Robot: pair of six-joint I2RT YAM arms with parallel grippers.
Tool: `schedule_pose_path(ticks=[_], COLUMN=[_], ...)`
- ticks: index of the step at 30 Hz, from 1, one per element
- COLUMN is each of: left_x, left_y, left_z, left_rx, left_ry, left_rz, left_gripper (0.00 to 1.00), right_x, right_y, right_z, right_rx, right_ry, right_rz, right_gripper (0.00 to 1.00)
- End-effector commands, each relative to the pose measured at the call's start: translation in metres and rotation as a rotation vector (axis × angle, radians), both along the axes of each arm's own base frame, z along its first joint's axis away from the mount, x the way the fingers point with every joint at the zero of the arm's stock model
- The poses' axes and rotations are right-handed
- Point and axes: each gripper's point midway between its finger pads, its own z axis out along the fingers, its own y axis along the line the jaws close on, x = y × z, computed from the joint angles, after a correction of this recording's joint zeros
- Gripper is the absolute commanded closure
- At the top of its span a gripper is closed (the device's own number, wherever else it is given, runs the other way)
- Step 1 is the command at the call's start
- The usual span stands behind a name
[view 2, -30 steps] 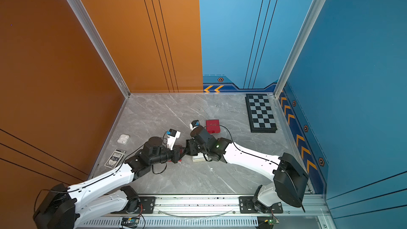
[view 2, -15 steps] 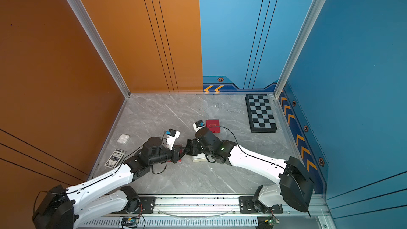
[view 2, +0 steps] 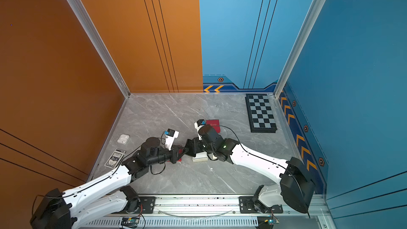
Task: Take the necklace out of the lift-off lid jewelry box
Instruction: Take out the inner lining from the jewelry box.
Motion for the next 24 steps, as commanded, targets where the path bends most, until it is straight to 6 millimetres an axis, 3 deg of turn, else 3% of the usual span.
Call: schedule_pose_path(ticks=[1,14,24], left_x=[0.006,0.004,0.002], left_y=[0.009,0.014,0.015], left_z=[0.001,0.005,0.013], left_rx=[0.014,0.027,0.010], left_ry=[-0.022,-0.037,-0.062], left_rz=[0.044,0.049,0.043], left_gripper=[1.00,1.00,1.00], right_x=[-0.005,-0.007,-0.011], right_y=[-0.005,-0.021,-0.019], right_z=[-0.015,-0.001,-0.008], right_rx=[-0.036,-0.002,0.037], right_ry=[0.048,0.020,0.046], right_rz=[-0.001,-0.007,0.007], right_gripper=[0.75,0.63,0.51])
